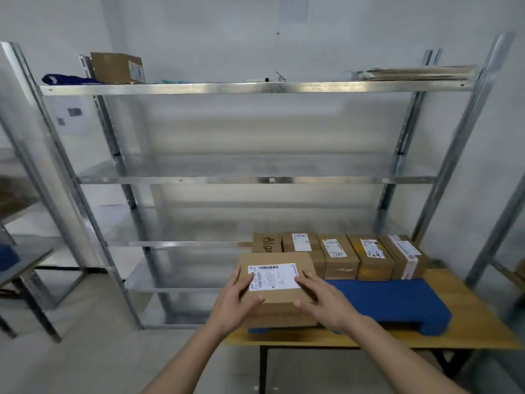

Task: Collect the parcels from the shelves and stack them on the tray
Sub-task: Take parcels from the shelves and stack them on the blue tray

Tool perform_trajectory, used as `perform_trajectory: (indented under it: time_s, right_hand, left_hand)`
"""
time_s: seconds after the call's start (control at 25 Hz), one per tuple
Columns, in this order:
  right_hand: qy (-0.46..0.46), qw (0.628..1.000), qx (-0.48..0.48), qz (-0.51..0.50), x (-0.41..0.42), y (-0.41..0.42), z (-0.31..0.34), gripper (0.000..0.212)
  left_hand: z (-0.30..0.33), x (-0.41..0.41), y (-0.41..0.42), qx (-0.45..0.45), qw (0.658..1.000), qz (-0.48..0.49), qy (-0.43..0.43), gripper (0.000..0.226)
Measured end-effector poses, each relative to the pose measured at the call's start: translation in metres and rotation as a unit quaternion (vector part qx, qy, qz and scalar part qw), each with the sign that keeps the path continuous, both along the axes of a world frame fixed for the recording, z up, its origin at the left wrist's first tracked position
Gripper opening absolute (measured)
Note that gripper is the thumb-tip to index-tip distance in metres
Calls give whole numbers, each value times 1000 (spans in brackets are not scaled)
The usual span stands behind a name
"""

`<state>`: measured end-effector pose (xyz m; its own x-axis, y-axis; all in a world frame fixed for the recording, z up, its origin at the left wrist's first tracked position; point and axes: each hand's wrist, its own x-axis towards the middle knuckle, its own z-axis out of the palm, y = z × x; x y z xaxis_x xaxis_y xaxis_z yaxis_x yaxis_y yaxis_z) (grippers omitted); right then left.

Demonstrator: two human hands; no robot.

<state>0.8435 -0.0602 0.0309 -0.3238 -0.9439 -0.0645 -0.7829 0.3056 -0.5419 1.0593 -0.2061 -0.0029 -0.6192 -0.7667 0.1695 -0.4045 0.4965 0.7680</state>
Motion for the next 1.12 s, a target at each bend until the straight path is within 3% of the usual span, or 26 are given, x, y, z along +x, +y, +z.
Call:
perform_trajectory:
  time_s: [0.8, 1.12]
  right_hand:
    - [-105, 989, 102, -26, -113, -122, -193, 71]
    - [-104, 991, 80, -40, -118, -161, -222, 70]
  left_hand:
    - [-182, -114, -120, 143, 987, -27, -63, 68]
    - [-221, -123, -152, 124, 991, -12, -56, 63]
